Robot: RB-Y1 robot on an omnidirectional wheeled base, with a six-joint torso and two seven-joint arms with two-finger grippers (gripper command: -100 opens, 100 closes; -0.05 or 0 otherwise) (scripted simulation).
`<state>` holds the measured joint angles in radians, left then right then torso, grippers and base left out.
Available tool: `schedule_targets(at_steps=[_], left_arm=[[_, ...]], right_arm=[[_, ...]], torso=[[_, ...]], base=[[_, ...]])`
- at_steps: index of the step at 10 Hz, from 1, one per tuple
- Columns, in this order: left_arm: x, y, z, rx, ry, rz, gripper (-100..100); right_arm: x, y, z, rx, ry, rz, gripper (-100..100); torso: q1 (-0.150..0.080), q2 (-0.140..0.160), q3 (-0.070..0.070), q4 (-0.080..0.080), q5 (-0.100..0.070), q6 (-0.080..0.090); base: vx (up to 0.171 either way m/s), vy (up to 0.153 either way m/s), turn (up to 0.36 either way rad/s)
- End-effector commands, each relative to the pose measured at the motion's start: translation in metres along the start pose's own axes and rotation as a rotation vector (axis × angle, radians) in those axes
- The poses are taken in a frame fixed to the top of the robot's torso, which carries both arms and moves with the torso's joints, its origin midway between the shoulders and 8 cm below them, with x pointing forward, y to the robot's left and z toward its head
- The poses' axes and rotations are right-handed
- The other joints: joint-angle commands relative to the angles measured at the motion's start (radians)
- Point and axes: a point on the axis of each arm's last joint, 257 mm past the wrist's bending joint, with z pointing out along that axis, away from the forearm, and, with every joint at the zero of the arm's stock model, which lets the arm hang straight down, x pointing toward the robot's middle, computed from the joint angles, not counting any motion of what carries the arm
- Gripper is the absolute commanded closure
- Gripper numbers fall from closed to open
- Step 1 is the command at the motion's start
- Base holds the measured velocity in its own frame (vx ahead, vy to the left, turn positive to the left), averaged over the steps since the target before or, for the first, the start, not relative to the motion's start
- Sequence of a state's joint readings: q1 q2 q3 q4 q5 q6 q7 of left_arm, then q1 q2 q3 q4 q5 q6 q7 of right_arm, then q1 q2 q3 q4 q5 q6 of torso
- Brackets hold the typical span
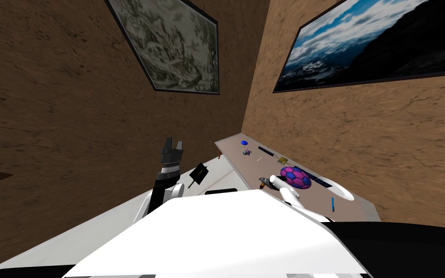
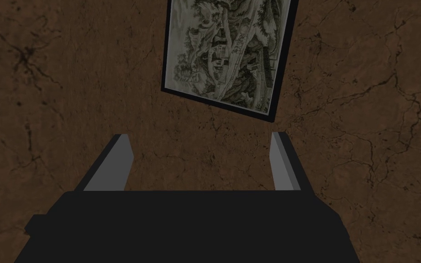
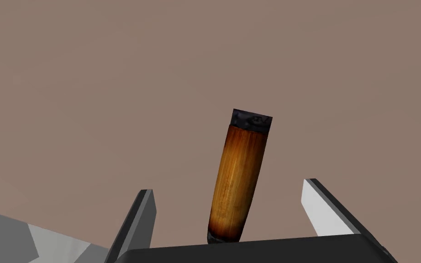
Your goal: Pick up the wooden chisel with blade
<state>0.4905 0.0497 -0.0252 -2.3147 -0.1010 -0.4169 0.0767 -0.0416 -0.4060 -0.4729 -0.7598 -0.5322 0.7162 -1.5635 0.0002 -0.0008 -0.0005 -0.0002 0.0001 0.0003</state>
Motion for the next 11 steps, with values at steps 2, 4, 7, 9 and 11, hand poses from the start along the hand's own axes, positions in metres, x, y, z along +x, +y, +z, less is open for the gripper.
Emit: schedule_targets(at_steps=[2, 4, 7, 9, 11], left_arm=[[0.0, 0.0, 0.0, 0.0, 0.0, 0.0, 0], [0.0, 0.0, 0.0, 0.0, 0.0, 0.0, 0], [0.0, 0.0, 0.0, 0.0, 0.0, 0.0, 0], [0.0, 0.0, 0.0, 0.0, 0.0, 0.0, 0], [0.0, 0.0, 0.0, 0.0, 0.0, 0.0, 0]], right_arm=[[-0.016, 0.006, 0.0, -0.001, -0.072, 0.102, -100], [-0.027, 0.01, 0.001, -0.004, -0.117, 0.164, -100], [-0.047, 0.015, 0.001, -0.011, -0.194, 0.269, -100], [-0.048, 0.015, 0.001, -0.012, -0.196, 0.27, -100], [-0.06, 0.016, -0.001, -0.016, -0.247, 0.345, -100]], torso=[[0.0, 0.0, 0.0, 0.0, 0.0, 0.0], [0.0, 0.0, 0.0, 0.0, 0.0, 0.0], [0.0, 0.0, 0.0, 0.0, 0.0, 0.0], [0.0, 0.0, 0.0, 0.0, 0.0, 0.0], [0.0, 0.001, 0.0, 0.0, 0.0, 0.0]], base=[[0.01, 0.001, 0.024], [0.009, 0.002, 0.023], [0.011, -0.001, 0.025], [0.008, -0.002, 0.003], [0.007, 0.001, 0.023]])
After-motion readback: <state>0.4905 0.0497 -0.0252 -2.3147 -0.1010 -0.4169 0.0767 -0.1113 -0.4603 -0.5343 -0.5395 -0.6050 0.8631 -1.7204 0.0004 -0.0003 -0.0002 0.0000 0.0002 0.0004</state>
